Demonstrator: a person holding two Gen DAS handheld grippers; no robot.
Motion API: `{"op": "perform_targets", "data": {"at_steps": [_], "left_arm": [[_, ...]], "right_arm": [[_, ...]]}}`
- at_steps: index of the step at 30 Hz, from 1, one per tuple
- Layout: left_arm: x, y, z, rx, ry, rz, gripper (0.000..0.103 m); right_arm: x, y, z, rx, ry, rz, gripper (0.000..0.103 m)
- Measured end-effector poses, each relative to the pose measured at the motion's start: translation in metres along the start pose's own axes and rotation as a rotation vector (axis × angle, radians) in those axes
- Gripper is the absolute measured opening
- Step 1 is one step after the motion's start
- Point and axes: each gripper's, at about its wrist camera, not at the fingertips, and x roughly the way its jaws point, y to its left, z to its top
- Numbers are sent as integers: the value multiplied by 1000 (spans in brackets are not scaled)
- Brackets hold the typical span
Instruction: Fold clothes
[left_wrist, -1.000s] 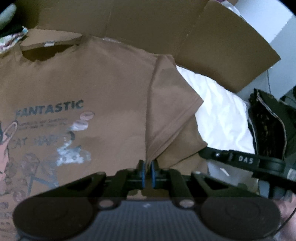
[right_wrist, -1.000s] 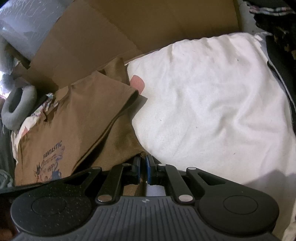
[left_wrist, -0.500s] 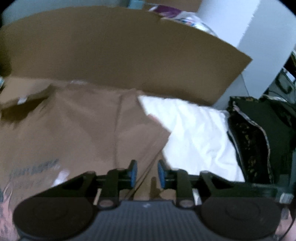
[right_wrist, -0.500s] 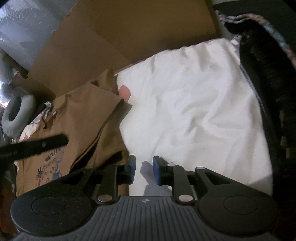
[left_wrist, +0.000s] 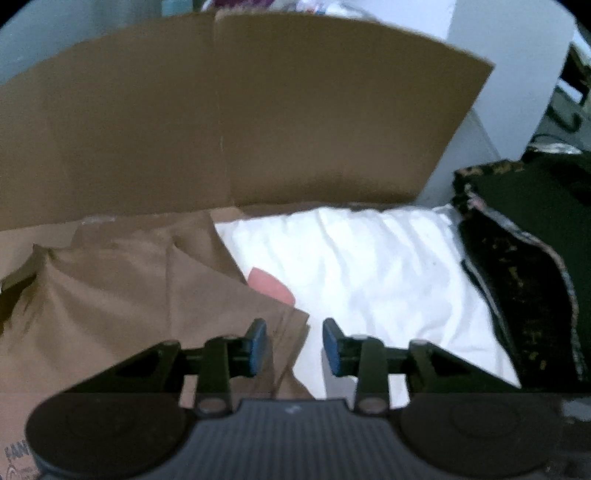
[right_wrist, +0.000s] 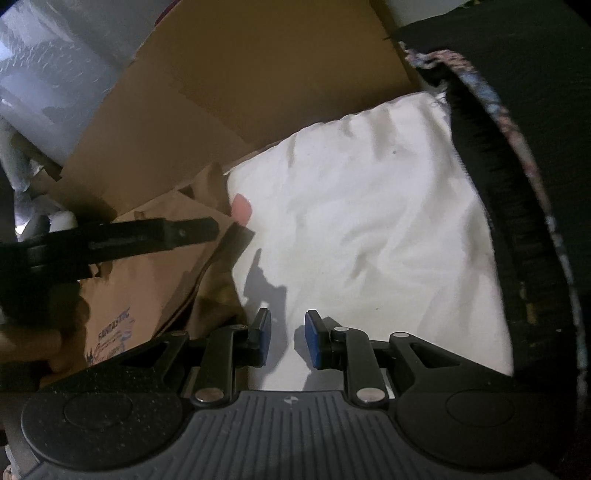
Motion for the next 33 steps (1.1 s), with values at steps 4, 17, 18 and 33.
{"op": "perform_targets", "data": {"at_steps": [4,17,18,33], "left_arm": [[20,-2,-3,-23,47,19,53],[31,15,-2,-84,62,66,16],[28,17,-1,-88,61,62,14],[-40,57,17,-130,-29,11,8]], "right_arm": [[-3,-7,-1,16,4,-12,27],[-5,-17,-8,71,23,-8,27],[-6,-16,-8,70,22,-7,27],[-3,-13,-1,76,0,-17,30]]}}
